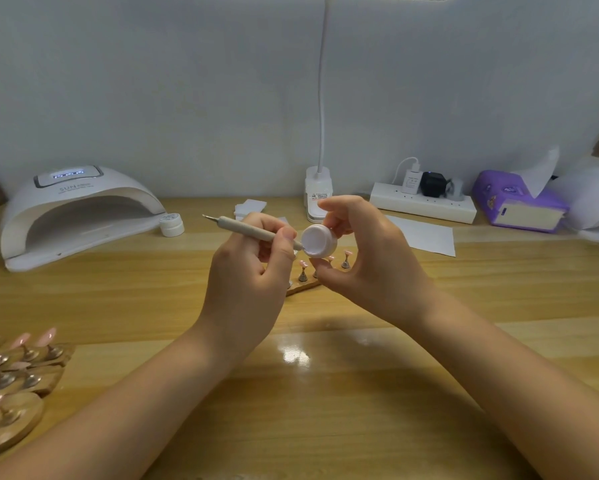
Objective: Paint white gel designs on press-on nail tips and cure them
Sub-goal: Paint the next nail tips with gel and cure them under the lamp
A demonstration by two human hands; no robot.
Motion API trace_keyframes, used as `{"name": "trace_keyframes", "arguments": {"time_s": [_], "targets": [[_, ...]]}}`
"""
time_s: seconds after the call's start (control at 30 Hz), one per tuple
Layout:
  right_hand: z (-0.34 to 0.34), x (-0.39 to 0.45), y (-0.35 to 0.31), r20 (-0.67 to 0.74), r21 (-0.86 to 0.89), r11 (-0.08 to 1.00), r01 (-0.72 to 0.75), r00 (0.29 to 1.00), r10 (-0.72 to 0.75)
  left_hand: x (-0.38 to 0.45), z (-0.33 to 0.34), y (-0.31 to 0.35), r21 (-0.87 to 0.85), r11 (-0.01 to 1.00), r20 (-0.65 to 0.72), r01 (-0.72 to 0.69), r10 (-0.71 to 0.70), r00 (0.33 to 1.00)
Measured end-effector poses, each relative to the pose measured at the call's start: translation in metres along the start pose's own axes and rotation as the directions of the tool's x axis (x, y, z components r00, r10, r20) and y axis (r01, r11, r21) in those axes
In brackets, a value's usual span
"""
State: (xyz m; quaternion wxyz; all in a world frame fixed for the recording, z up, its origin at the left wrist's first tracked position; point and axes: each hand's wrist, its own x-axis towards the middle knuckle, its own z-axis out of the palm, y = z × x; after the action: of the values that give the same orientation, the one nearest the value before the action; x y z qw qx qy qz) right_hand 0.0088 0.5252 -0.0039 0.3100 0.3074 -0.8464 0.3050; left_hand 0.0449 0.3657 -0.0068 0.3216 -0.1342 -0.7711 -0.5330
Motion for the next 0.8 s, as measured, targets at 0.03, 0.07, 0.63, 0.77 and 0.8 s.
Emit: {"name": "trace_keyframes", "arguments": {"time_s": [0.03,0.07,0.63,0.77,0.8], "targets": [[-0.0001,-0.0001,-0.0001,0.001,0.003,1.0,-0.003,1.0,0.003,-0.0003,-0.0002,0.0,0.0,1.0,-0.001,-0.002,0.002,1.0],[-0.0001,-0.0001,-0.0004,0.002,0.011,1.0,-0.009,1.0,0.009,-0.0004,-0.0003,0.0002,-0.002,1.0,-0.006,-0.006,0.006,1.0],[-0.0003,-0.0003,-0.0023,-0.012,0.088,0.991,-0.097,0.995,0.098,0.0062,-0.0023,-0.0001,-0.204,0.969,-0.069,0.136,-0.153,0.986],[-0.0012,-0.0003,-0.002,-0.031,0.094,0.989,-0.116,0.992,0.12,0.0068,-0.0032,0.0013,-0.252,0.96,-0.075,0.12,-0.142,0.987],[-0.0009,-0.0002,-0.0023,-0.032,0.096,0.989,-0.114,0.993,0.118,0.0067,-0.0033,0.0016,-0.258,0.959,-0.061,0.117,-0.137,0.989]]}}
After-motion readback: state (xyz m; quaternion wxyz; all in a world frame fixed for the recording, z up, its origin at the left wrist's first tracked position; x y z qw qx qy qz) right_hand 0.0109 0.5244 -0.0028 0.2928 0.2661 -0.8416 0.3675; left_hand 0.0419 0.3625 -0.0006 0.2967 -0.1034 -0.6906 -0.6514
